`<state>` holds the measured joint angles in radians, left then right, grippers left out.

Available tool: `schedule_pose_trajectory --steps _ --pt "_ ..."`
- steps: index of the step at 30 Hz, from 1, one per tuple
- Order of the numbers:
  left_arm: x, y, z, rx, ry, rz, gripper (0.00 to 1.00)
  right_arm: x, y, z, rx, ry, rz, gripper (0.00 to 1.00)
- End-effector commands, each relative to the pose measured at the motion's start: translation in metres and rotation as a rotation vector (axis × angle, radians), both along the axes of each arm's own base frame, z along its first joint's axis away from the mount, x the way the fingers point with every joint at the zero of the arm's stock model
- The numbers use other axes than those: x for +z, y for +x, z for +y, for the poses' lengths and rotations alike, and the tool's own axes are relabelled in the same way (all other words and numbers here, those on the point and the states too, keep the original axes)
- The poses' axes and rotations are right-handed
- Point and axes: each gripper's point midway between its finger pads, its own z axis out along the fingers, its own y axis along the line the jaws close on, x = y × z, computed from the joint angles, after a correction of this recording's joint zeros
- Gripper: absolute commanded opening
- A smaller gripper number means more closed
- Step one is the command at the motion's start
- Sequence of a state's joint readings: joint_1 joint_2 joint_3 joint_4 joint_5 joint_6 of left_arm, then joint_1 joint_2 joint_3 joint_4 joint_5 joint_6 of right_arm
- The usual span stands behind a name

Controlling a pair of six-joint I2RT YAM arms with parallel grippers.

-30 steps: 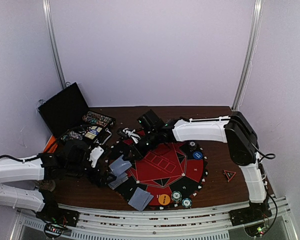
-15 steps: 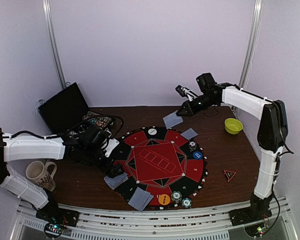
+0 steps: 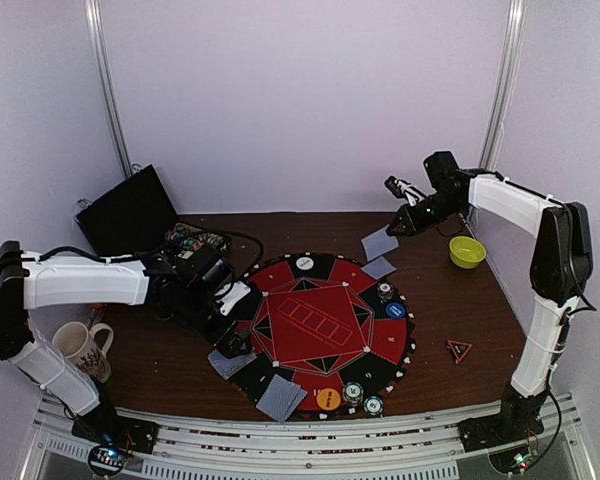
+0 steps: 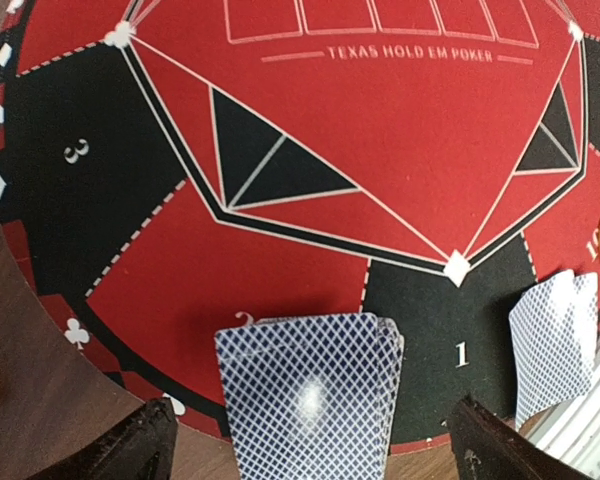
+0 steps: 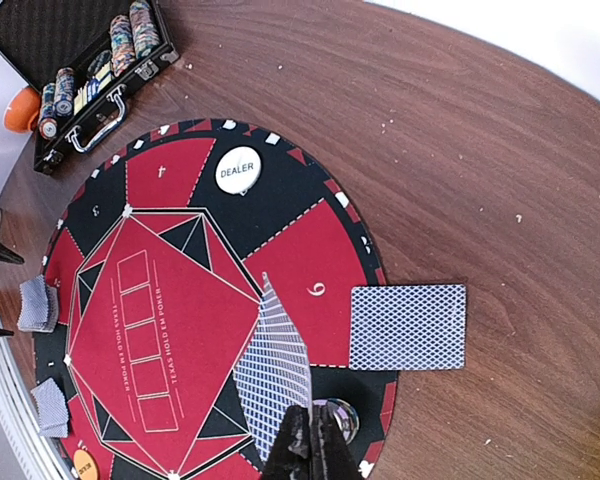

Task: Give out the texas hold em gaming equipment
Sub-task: Pick up the face-down deck piles from the poker table mat.

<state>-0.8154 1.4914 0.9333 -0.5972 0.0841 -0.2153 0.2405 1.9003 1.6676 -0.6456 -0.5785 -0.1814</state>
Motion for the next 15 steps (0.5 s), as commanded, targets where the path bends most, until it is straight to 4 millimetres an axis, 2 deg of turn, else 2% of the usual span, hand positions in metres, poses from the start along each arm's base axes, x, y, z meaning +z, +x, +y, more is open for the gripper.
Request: schedule_pose_trajectory --steps 1,10,15 --pt "-0.004 0.005 0.001 0.016 0.049 -0.006 0.98 0.003 0.0 -0.012 -0.016 -0.01 -0.011 0.0" --pt "-0.02 -0.006 -0.002 -0.004 0.059 0.04 0.98 -0.004 -0.007 -0.014 -0.012 -0.004 -0.002 0.0" --pt "-0.024 -0.005 0.002 0.007 0.077 0.032 0.98 -0.004 -0.01 -0.013 -0.003 0.006 -0.005 0.0"
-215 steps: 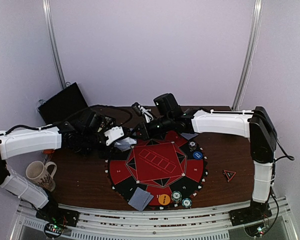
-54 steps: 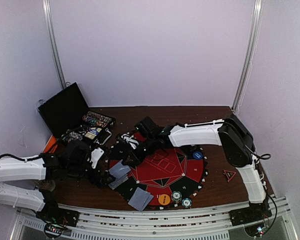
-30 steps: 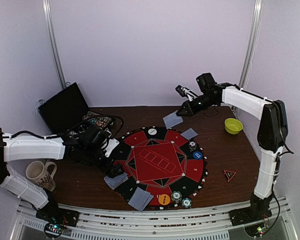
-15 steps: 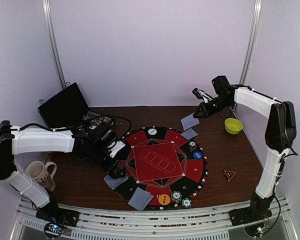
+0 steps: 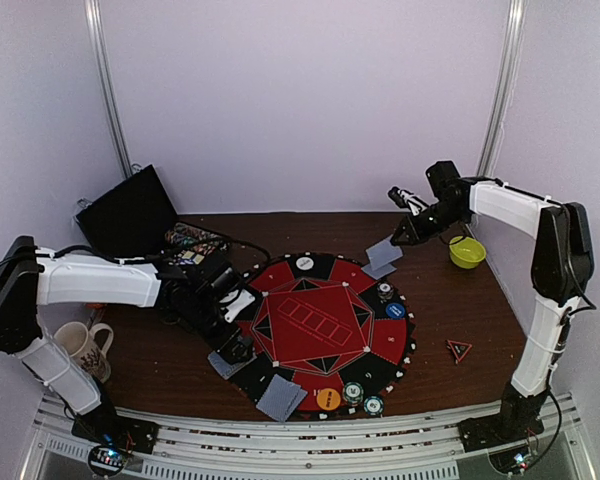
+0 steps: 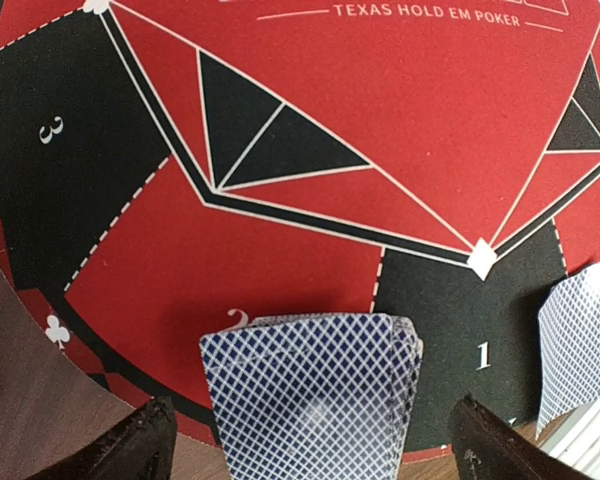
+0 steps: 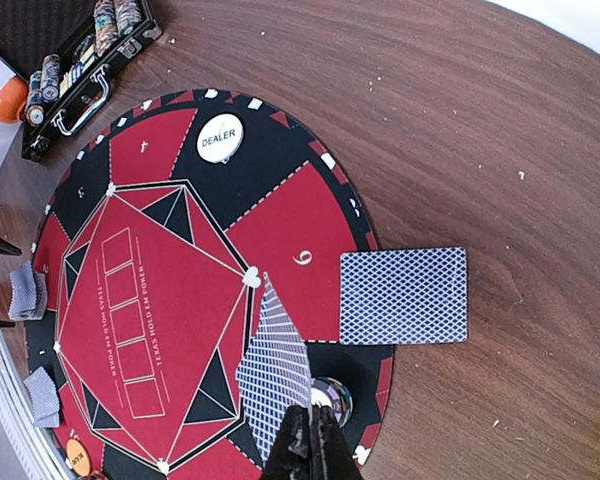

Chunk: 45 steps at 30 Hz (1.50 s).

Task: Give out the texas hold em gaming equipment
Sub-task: Pick up the face-down deck piles from the poker table mat.

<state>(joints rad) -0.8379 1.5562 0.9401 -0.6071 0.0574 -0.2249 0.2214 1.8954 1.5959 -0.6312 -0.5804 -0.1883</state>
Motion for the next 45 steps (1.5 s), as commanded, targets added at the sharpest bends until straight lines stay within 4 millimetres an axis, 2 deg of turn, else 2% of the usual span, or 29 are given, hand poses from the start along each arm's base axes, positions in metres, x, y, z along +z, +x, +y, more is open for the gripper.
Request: schedule_pose_trajectory --steps 1,10,19,26,29,38,41,45 --pt "-0.006 -0.002 0.001 0.005 0.009 0.008 0.98 0.02 -0.002 -0.002 0.011 0.02 -0.053 0.0" --pt "-0.017 -0.003 0.004 -0.009 0.04 0.017 0.98 0.021 -0.004 -0.001 0.014 0.025 -0.055 0.0" --pt "-0.028 -0.018 -0.007 -0.071 0.01 0.077 0.98 0.013 -0.003 -0.003 0.013 0.007 -0.04 0.0" --pt "-0.035 -0.018 -0.001 -0.055 0.067 0.101 0.9 0.018 -0.006 -0.001 0.029 0.018 -0.052 0.0" --pt "-0.04 -0.021 -0.001 -0.065 0.075 0.128 0.81 0.02 -0.007 0.0 0.035 0.026 -0.053 0.0" --pt "-0.034 -0.023 -0.001 -0.084 0.089 0.12 0.78 0.016 -0.007 -0.001 0.033 0.016 -0.045 0.0" --pt "-0.036 -0.027 -0.003 -0.1 0.08 0.14 0.65 0.015 -0.008 -0.002 0.037 0.012 -0.042 0.0" --pt "-0.03 -0.028 -0.007 -0.126 0.058 0.137 0.57 0.008 -0.008 -0.001 0.055 0.005 -0.024 0.0"
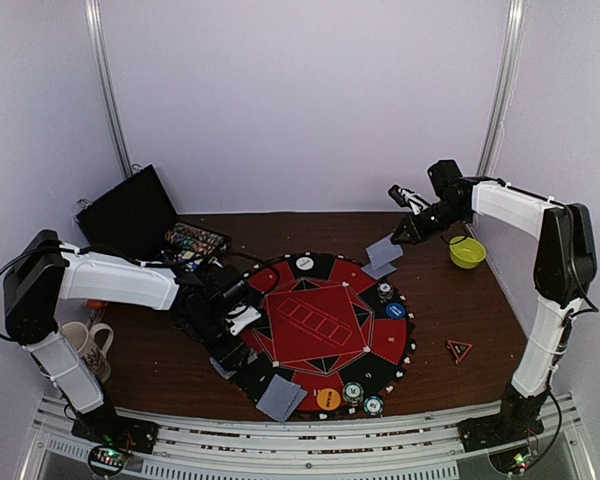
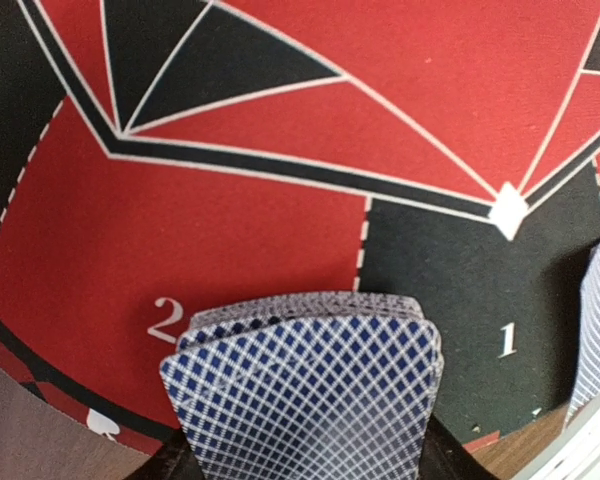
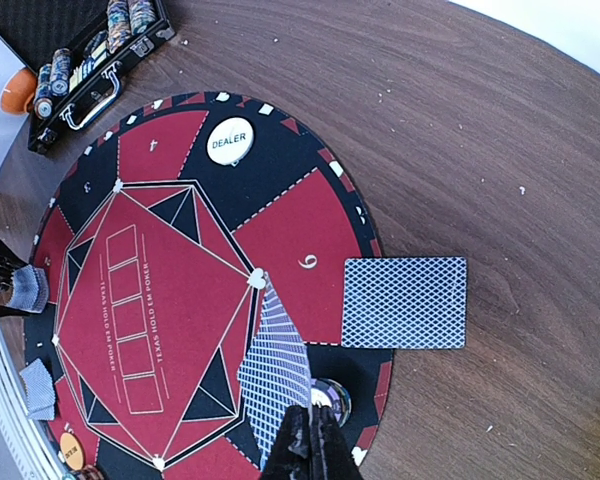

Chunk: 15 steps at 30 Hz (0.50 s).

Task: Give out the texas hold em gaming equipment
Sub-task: Pick up the face-down deck piles from the poker table mat.

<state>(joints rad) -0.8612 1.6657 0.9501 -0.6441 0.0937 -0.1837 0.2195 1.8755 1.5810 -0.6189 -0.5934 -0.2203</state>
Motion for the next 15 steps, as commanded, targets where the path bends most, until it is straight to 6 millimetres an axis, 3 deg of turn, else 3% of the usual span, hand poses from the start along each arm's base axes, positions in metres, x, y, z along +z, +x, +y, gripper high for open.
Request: schedule_pose_trajectory --steps 1,10,15 --pt "0.005 -0.007 -0.009 -0.055 -0.032 0.023 0.56 -0.002 -0.006 0.0 0.037 -0.003 0.027 0.0" --pt "0.02 0.004 0.001 -0.095 0.02 -0.062 0.47 -0.04 0.018 0.001 0.146 -0.082 0.116 0.0" --pt "0.027 0.009 0.001 -0.101 0.02 -0.092 0.44 -0.047 0.032 -0.005 0.183 -0.08 0.13 0.0"
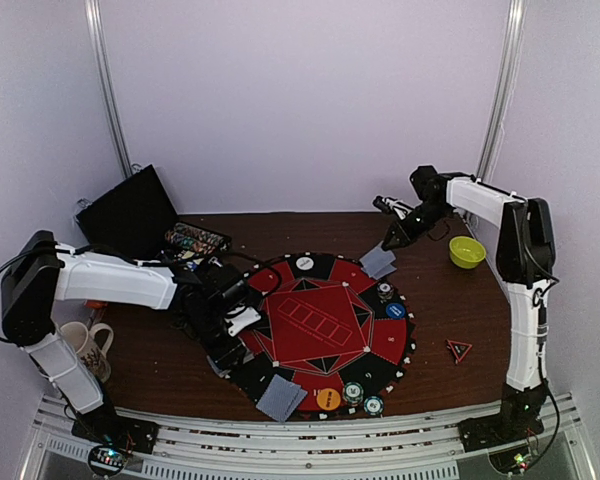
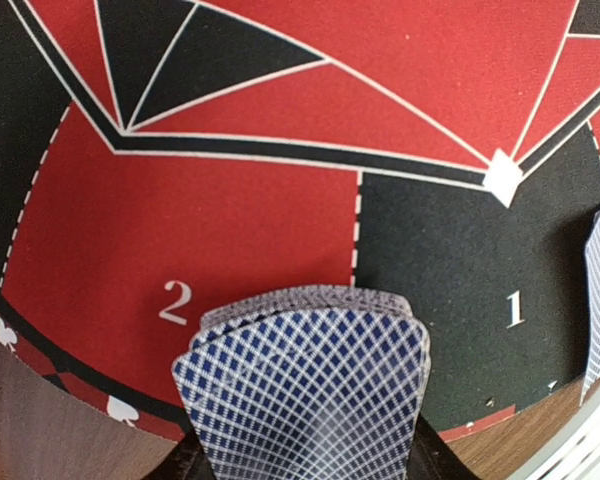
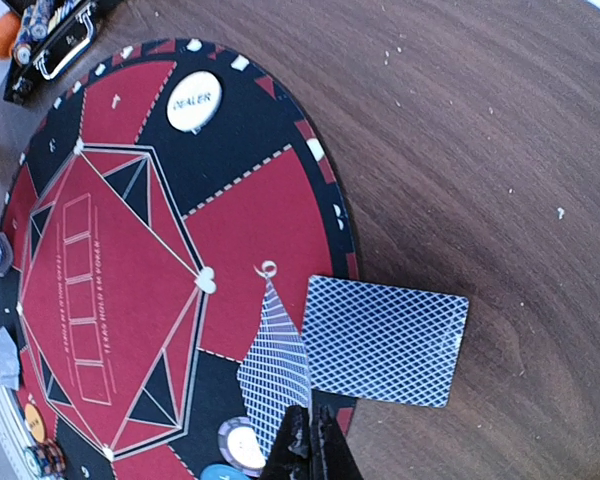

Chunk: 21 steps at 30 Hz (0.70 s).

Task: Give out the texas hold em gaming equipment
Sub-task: Pick up the face-down deck piles from the poker table mat, then distribute the poker card in the small blind area.

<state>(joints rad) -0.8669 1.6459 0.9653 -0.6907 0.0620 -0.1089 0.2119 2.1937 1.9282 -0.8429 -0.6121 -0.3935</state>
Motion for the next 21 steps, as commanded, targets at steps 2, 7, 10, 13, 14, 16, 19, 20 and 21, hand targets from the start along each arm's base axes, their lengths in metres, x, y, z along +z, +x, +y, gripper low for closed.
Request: schedule_pose_trajectory --steps 2,7,10,13,14,16,19,20,21 --pt "0.024 0.011 -0.006 -0.029 -0.021 -0.077 0.44 0.001 0.0 -0.014 0.069 -0.013 0.039 0.0" --pt "0.033 0.017 -0.007 -0.033 -0.028 -0.11 0.42 -0.017 -0.003 -0.02 0.105 -0.037 0.081 0.0" --pt "0.034 0.017 -0.006 -0.038 -0.026 -0.116 0.42 -0.021 -0.003 -0.018 0.118 -0.016 0.094 0.0" --pt "0.034 0.018 -0.006 -0.043 -0.022 -0.12 0.41 -0.024 0.004 -0.015 0.117 -0.004 0.086 0.0" --pt "0.034 0.018 -0.006 -0.043 -0.023 -0.122 0.41 -0.025 0.006 -0.015 0.119 -0.001 0.083 0.0" --pt "0.035 0.018 -0.007 -0.044 -0.025 -0.121 0.41 -0.028 0.011 -0.014 0.124 -0.005 0.08 0.0" --pt "0.033 0.017 -0.006 -0.044 -0.022 -0.117 0.41 -0.033 0.013 -0.015 0.134 -0.018 0.079 0.0" --pt "0.032 0.017 -0.006 -0.043 -0.022 -0.115 0.41 -0.035 0.014 -0.016 0.139 -0.022 0.078 0.0" --pt "0.032 0.017 -0.005 -0.042 -0.021 -0.114 0.41 -0.036 0.015 -0.016 0.141 -0.025 0.076 0.0"
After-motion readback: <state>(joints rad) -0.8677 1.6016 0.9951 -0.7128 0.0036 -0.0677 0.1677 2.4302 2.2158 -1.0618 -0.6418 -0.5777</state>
